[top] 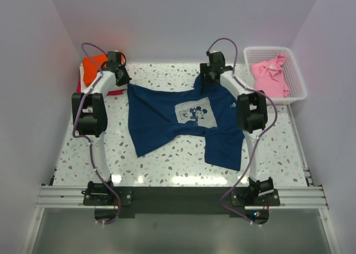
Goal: Fold and stack the t-shirts
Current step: Flatten the tshirt out
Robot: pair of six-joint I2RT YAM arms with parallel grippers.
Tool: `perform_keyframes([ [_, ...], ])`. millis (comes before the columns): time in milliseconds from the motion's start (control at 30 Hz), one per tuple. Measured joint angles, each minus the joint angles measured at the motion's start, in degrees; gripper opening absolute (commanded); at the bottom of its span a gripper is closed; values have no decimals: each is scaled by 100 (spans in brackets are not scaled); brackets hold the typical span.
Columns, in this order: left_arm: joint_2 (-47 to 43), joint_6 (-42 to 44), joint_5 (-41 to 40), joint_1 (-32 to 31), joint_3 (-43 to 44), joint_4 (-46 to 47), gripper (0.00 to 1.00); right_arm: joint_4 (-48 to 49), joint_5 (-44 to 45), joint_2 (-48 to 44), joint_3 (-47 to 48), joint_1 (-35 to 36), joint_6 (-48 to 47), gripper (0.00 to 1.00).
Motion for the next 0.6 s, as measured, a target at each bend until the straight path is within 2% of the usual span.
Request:
perform_keyframes([
  [167, -2, 0, 26, 0, -4, 22, 0, -229, -59, 409, 313, 214, -186, 65],
  [233, -2, 0, 39, 0, -4, 24, 0, -323, -59, 463, 496, 190, -219, 56],
  [300, -2, 0, 50, 0, -4, 26, 0, -448, -24, 529, 662, 151, -238, 43],
  [333, -2, 0, 57, 0, -4, 26, 0, -520, 17, 577, 750, 133, -240, 31],
  [400, 0, 0, 61, 0, -4, 28, 0, -629, 107, 632, 868, 103, -205, 22],
  [433, -2, 0, 63, 0, -4, 31, 0, -678, 160, 634, 885, 85, -190, 10],
  [600, 0, 0, 63, 2, -4, 33, 0, -769, 505, 634, 911, -4, 50, 0],
])
